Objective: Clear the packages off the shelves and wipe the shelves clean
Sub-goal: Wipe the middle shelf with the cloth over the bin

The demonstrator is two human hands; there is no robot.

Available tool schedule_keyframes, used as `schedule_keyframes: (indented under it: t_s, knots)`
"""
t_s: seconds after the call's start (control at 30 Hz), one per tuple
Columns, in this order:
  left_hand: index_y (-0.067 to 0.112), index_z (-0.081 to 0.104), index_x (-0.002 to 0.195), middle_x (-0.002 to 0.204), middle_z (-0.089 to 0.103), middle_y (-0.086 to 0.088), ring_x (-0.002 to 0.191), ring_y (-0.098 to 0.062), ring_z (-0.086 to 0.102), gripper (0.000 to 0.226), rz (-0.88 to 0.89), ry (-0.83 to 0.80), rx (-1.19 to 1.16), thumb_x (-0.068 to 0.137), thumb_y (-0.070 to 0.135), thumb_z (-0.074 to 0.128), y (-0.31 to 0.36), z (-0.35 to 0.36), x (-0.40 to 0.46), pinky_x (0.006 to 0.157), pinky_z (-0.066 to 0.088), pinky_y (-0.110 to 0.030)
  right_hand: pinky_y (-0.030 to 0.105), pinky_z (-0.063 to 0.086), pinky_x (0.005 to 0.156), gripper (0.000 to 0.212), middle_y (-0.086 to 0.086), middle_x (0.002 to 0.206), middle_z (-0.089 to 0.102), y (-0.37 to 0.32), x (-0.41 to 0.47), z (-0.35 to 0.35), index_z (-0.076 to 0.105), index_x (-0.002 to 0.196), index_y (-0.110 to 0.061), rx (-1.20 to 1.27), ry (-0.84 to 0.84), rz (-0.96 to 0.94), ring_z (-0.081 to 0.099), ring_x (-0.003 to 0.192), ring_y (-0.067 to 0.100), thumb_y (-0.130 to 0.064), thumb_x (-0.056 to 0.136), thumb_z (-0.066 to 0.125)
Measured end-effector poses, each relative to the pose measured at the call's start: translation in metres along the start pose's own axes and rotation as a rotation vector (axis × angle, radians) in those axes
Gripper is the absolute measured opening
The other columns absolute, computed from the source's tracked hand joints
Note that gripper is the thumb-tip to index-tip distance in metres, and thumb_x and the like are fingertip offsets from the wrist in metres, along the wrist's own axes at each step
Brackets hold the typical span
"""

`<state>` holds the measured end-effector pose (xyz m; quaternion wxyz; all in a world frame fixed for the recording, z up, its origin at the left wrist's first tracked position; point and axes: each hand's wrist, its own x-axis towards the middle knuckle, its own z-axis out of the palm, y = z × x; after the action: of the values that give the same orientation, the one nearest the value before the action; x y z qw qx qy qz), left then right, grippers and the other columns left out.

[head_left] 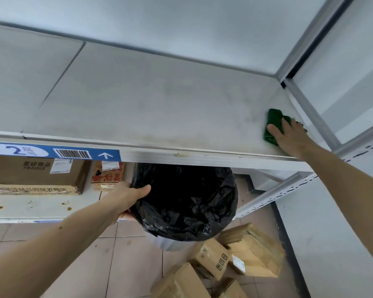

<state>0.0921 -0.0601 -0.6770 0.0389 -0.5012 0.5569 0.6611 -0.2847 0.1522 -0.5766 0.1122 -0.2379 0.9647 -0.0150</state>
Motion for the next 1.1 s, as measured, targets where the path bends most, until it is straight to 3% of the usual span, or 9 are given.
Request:
schedule_keyframes:
  t_s: [0.1,0.17,0.33,0.47,0.57,0.7,0.87,0.97,1.1]
  knots:
    - [0.007,0.063,0.114,0.098,0.074,-0.012,0.085,-0.031,0.073,0.039,0.008,-0.015,-0.016,0.087,0.033,0.073,0.003,0.020,0.008,0.076,0.061,-0.044,0.053,0.002,0.121,0.098,0.018,0.165,-0.001,-0.011,0.030,-0.005,0.002,0.160,-0.019,-0.017,0.027,0.152,-0.001,0.150,0.040,-0.083,0.087,0.012]
    - [0.008,0.063,0.114,0.098,0.075,-0.011,0.086,-0.030,0.073,0.038,0.016,-0.018,-0.024,0.087,0.034,0.072,0.001,0.027,0.011,0.077,0.061,-0.044,0.055,0.001,0.121,0.095,0.016,0.165,-0.001,-0.039,0.043,-0.004,0.000,0.160,-0.027,-0.015,0.038,0.103,-0.002,0.150,0.041,-0.085,0.085,0.010]
    - [0.008,0.065,0.113,0.096,0.076,-0.009,0.086,-0.029,0.073,0.037,0.027,-0.001,-0.044,0.088,0.035,0.071,-0.001,0.031,0.001,0.075,0.060,-0.041,0.047,-0.001,0.124,0.067,0.007,0.167,-0.004,-0.138,0.018,0.017,0.002,0.156,-0.044,-0.107,0.015,-0.444,-0.006,0.153,0.033,-0.071,0.096,0.016]
    - [0.014,0.067,0.111,0.091,0.077,-0.004,0.081,-0.023,0.074,0.031,0.073,0.025,-0.036,0.089,0.035,0.069,0.000,0.034,-0.010,0.062,0.058,-0.031,0.037,-0.004,0.124,0.058,-0.004,0.167,-0.007,-0.128,-0.017,0.022,0.004,0.154,-0.048,-0.090,-0.019,-0.722,-0.011,0.153,0.018,-0.063,0.100,0.018]
    - [0.018,0.067,0.108,0.090,0.077,-0.002,0.081,-0.022,0.074,0.028,0.106,0.033,-0.026,0.088,0.037,0.069,0.003,0.035,-0.013,0.065,0.059,-0.033,0.037,-0.004,0.124,0.061,-0.003,0.166,-0.007,-0.079,-0.002,0.012,0.004,0.156,-0.042,-0.122,-0.005,-0.611,-0.010,0.153,0.018,-0.063,0.100,0.016]
    - [0.024,0.066,0.108,0.091,0.077,0.001,0.079,-0.018,0.074,0.022,0.158,0.022,-0.041,0.088,0.034,0.069,0.013,0.036,-0.012,0.063,0.059,-0.032,0.045,0.003,0.124,0.081,0.009,0.167,-0.003,-0.019,0.064,-0.008,0.002,0.159,-0.029,-0.133,0.023,-0.185,-0.003,0.153,0.030,-0.073,0.092,0.010]
    - [0.026,0.065,0.114,0.096,0.077,0.002,0.083,-0.018,0.074,0.026,0.152,-0.014,-0.092,0.089,0.031,0.069,0.019,0.031,-0.010,0.067,0.056,-0.030,0.052,0.002,0.122,0.093,0.015,0.166,0.000,-0.034,0.131,-0.022,0.000,0.160,-0.021,-0.042,0.078,0.130,0.000,0.151,0.039,-0.080,0.089,0.013]
    - [0.025,0.064,0.113,0.093,0.077,0.001,0.081,-0.018,0.074,0.025,0.132,-0.005,-0.106,0.089,0.031,0.069,0.018,0.027,-0.009,0.063,0.056,-0.030,0.050,-0.001,0.123,0.083,0.010,0.167,-0.004,-0.083,0.141,-0.021,-0.002,0.160,-0.023,-0.017,0.070,0.035,-0.003,0.152,0.036,-0.072,0.094,0.014]
    - [0.026,0.064,0.111,0.093,0.077,0.001,0.082,-0.018,0.074,0.022,0.136,0.010,-0.109,0.090,0.031,0.068,0.018,0.020,-0.011,0.068,0.057,-0.031,0.045,-0.001,0.123,0.073,0.006,0.167,-0.002,-0.162,0.113,-0.006,0.003,0.160,-0.026,-0.071,0.059,-0.316,-0.003,0.153,0.033,-0.064,0.099,0.015]
